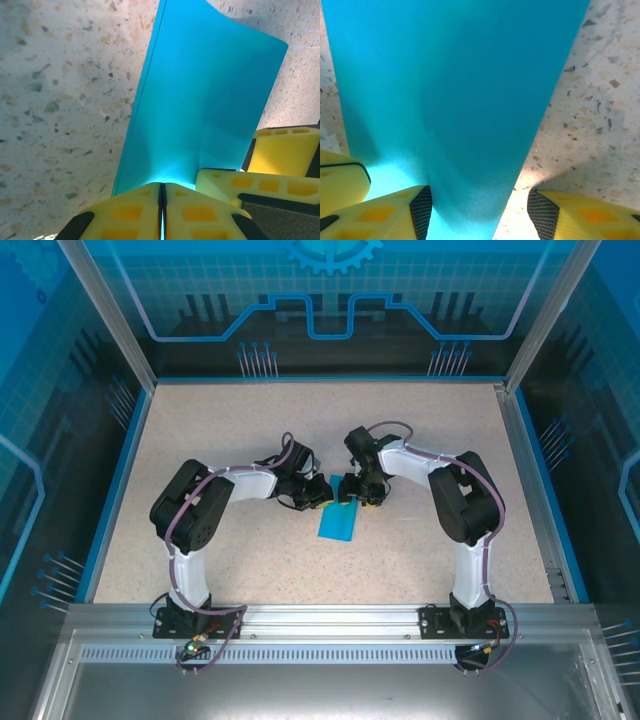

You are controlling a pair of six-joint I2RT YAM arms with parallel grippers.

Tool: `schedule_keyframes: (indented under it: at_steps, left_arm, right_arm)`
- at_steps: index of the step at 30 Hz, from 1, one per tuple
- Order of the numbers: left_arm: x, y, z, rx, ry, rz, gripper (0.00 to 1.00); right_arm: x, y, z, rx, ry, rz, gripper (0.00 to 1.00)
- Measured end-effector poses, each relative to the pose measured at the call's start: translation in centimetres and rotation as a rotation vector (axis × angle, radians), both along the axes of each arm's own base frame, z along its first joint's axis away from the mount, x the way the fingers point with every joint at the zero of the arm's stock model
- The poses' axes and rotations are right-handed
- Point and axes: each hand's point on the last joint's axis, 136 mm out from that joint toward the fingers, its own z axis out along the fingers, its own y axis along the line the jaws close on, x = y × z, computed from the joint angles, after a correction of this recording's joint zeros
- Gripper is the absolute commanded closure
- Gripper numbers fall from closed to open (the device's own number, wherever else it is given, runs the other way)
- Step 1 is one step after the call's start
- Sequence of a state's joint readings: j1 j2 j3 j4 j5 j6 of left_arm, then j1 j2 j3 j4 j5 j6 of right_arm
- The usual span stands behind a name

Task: Fold a paper plane with a square sheet of paper (pick it up from the middle)
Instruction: Hold the square sheet of paper at the center of the table.

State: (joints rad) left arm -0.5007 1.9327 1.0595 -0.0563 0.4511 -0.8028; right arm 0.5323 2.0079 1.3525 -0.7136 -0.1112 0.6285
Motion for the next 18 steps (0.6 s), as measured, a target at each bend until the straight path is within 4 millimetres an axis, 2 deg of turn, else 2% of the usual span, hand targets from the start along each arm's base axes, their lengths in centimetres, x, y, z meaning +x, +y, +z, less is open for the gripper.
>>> schedule_keyframes:
  at_steps: [6,13,18]
  left_arm:
    - [0.2,0.5,0.2,0.028,-0.014,0.020,0.90]
    - [1.4,1.7,4.3,0.047,-0.142,0.081,0.89]
    - [1.2,1.9,3.8,0.055,-0.135,0.091,0.89]
  right_arm:
    - [0.0,-0.1,-0.2,-0.006,0.005,0.000,0.39]
    - [0.0,0.0,-0.2,-0.011,0.008,0.001,0.39]
    - [0.0,0.0,-0.3,-0.015,0.007,0.003,0.39]
